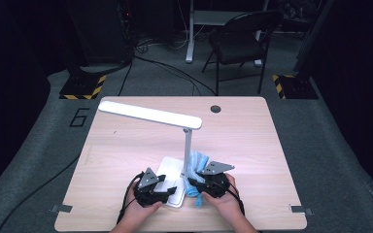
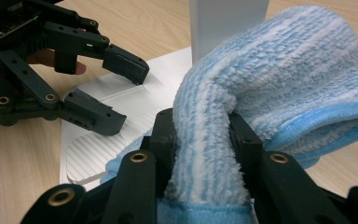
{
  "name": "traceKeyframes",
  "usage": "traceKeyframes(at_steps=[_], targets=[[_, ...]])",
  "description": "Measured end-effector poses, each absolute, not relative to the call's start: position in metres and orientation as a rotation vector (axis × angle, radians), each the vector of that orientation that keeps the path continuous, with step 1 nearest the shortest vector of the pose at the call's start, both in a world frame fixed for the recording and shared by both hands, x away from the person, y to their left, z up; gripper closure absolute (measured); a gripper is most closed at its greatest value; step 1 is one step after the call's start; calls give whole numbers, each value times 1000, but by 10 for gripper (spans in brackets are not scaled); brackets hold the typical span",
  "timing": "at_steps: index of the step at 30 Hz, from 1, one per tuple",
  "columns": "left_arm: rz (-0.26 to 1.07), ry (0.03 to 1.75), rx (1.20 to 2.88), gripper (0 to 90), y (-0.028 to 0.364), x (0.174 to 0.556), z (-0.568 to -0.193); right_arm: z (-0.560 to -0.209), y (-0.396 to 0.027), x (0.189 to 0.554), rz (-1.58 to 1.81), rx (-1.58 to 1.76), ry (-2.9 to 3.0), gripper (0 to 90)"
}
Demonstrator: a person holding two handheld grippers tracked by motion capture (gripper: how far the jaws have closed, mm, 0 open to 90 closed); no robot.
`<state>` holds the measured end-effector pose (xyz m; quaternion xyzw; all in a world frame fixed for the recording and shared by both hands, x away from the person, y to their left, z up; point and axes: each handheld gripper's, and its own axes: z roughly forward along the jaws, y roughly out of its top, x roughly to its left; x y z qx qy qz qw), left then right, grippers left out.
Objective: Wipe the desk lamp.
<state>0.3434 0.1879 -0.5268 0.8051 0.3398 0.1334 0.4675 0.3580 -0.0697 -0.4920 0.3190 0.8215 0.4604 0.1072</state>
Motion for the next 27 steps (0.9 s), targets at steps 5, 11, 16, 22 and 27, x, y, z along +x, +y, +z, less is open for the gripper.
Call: traceKeyframes(at_steps=[5, 11, 16, 22, 27], targets=[[327, 834, 1975, 333, 188, 343, -527, -491, -69, 358, 1350, 936, 2415, 680], [322, 831, 1980, 333, 188, 343, -527, -486, -69, 358, 1353, 913, 2417, 681], [329, 833, 1976, 333, 188, 343, -527, -483, -68, 358, 1351, 901, 2422, 684], [327, 833, 1975, 333, 188, 343, -527, -477, -69, 358, 1356, 882, 2421, 686], [327, 833, 1975, 333, 188, 343, -527, -470, -70, 358, 1364, 861, 2414, 686]])
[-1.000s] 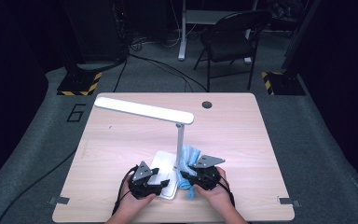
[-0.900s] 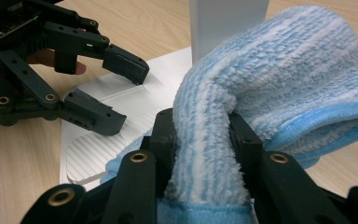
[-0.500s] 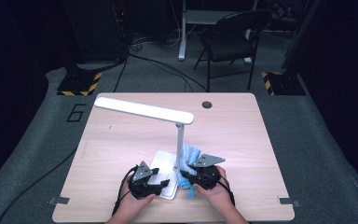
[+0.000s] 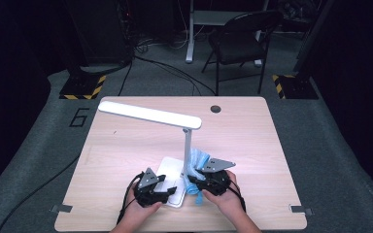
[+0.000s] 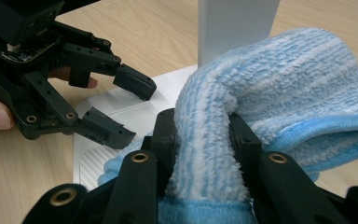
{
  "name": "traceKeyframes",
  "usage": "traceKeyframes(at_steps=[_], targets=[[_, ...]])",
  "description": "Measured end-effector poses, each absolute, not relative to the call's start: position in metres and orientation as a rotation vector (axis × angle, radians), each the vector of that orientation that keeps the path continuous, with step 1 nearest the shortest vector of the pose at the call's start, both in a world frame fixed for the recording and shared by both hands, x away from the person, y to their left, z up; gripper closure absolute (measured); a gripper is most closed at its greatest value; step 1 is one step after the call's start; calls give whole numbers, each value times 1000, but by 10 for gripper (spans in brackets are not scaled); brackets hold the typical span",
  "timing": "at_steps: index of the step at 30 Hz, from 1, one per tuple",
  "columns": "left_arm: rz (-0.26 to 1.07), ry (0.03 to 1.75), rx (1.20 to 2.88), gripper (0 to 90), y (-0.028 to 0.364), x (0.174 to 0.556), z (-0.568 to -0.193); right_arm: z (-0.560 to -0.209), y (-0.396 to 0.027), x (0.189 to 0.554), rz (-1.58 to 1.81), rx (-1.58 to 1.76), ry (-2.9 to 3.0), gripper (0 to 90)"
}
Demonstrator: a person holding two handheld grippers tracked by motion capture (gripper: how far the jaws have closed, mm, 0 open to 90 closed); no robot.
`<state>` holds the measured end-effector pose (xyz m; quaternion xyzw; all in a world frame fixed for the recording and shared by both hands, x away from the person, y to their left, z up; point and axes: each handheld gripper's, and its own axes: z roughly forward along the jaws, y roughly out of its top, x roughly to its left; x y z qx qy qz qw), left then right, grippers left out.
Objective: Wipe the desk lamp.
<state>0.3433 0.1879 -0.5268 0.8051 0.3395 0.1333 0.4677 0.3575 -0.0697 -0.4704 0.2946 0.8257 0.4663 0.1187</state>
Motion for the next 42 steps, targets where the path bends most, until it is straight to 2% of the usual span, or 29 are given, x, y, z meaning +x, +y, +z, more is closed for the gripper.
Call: traceKeyframes(at_steps=[42], targets=[[320, 831, 1985, 334, 189, 343, -526, -418, -79, 358, 1451, 765, 2401, 685]])
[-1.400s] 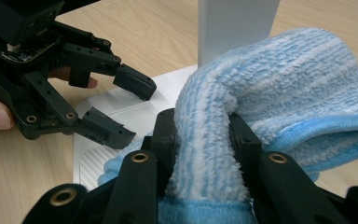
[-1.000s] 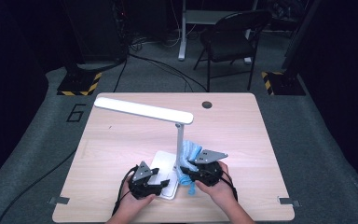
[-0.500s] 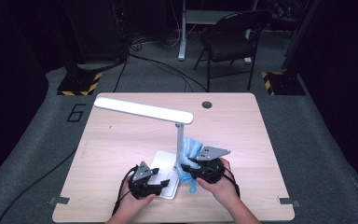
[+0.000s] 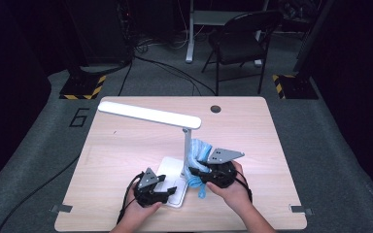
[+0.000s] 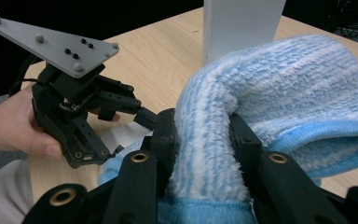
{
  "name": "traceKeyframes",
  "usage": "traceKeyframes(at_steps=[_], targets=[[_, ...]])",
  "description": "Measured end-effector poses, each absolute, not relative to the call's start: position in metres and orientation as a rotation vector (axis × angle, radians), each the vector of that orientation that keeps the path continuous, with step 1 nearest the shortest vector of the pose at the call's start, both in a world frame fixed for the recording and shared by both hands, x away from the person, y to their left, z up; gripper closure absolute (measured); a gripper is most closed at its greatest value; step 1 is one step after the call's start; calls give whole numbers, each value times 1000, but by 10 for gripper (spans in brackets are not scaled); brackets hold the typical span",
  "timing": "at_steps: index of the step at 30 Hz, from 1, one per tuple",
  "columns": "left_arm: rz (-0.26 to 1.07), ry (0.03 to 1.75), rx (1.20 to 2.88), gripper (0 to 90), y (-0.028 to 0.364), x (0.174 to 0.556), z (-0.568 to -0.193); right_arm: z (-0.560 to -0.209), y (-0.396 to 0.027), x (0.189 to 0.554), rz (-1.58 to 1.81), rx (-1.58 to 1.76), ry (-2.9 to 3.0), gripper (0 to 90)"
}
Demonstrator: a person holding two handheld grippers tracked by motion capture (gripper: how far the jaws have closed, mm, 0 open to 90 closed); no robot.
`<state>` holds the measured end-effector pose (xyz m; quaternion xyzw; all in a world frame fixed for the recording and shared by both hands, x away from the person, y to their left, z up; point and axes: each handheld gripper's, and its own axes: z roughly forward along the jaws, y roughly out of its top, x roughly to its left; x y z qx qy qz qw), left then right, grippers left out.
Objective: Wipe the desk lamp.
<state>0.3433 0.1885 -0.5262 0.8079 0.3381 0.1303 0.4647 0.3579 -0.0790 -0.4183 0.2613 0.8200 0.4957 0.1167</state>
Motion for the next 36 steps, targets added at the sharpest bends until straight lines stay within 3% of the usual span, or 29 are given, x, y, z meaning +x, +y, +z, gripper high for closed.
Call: traceKeyframes(at_steps=[36], targets=[[334, 831, 1978, 334, 188, 343, -527, -357, -80, 352, 1482, 756, 2324, 681]])
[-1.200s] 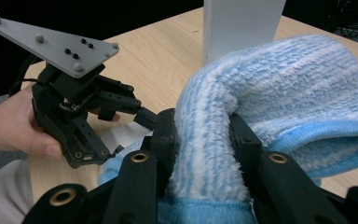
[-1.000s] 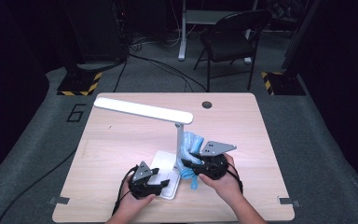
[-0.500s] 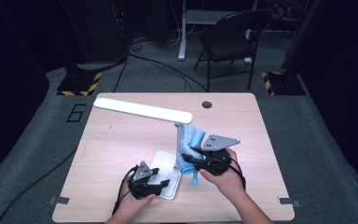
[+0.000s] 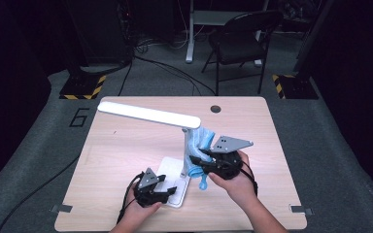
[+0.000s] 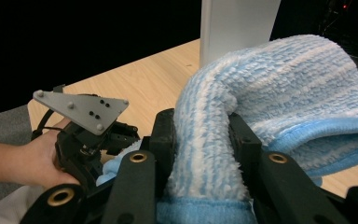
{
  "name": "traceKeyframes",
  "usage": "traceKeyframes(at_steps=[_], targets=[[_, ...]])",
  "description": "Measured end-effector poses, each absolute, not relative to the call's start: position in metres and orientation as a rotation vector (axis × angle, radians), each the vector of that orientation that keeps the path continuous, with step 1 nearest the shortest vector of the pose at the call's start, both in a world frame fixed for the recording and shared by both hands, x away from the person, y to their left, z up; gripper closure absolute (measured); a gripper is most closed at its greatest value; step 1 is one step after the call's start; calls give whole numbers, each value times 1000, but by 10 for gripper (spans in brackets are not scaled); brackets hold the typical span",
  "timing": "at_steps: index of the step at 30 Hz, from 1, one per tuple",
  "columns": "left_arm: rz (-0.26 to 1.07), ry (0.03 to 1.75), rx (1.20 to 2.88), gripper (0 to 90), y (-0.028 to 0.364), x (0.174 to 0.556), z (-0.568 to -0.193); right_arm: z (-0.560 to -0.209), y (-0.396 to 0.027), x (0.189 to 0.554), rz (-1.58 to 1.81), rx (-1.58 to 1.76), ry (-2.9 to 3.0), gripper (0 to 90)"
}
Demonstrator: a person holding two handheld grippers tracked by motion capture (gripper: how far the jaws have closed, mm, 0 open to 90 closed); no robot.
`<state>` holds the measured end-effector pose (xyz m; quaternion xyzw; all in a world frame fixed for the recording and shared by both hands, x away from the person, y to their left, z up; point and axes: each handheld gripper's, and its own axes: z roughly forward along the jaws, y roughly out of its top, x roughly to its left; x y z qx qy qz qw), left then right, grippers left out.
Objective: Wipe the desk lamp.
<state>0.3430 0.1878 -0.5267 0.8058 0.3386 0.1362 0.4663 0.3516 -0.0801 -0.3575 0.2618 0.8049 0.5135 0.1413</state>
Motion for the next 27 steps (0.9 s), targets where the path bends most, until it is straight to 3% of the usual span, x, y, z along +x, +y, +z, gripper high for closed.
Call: traceKeyframes(at_steps=[27], targets=[[336, 832, 1979, 334, 188, 343, -527, -305, -81, 343, 1541, 722, 2234, 676]])
